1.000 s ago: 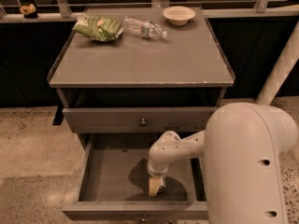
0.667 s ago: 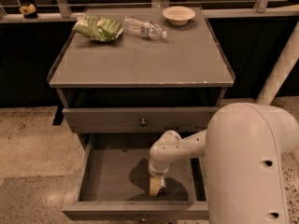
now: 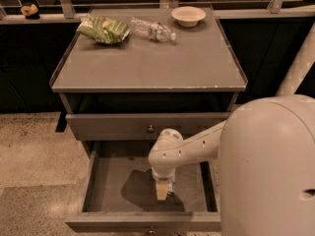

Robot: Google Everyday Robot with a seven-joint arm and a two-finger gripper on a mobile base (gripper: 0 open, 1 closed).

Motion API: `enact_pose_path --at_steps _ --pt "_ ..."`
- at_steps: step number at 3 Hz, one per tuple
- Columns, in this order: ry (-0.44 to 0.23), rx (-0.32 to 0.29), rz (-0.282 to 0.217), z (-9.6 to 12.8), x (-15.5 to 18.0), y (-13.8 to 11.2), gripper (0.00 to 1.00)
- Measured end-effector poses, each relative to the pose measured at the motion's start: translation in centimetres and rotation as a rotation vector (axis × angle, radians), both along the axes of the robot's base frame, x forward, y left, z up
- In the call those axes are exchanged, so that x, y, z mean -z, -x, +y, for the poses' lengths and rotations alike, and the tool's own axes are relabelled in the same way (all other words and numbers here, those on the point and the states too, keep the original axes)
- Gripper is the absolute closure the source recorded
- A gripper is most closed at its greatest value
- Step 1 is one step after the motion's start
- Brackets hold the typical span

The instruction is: Pick 7up can from middle drawer and place on counter

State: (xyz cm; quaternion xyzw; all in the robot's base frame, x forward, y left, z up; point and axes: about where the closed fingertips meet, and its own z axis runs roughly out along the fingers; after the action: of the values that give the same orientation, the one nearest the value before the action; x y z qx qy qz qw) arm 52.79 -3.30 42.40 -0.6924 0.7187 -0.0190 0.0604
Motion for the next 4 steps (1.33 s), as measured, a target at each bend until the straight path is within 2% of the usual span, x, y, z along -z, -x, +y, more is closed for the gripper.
enact_pose_path --at_steps 1,2,3,4 --pt "0.076 0.000 -0.051 0.2 -4.1 0.1 1.00" --pt "0.155 0.004 -0.094 -0.3 -9.6 0.0 1.00" --pt "0.155 0.004 -0.094 -0.3 -9.6 0.0 1.00" --pt "0.234 0.047 -0.111 -2.4 -12.6 1.0 1.00"
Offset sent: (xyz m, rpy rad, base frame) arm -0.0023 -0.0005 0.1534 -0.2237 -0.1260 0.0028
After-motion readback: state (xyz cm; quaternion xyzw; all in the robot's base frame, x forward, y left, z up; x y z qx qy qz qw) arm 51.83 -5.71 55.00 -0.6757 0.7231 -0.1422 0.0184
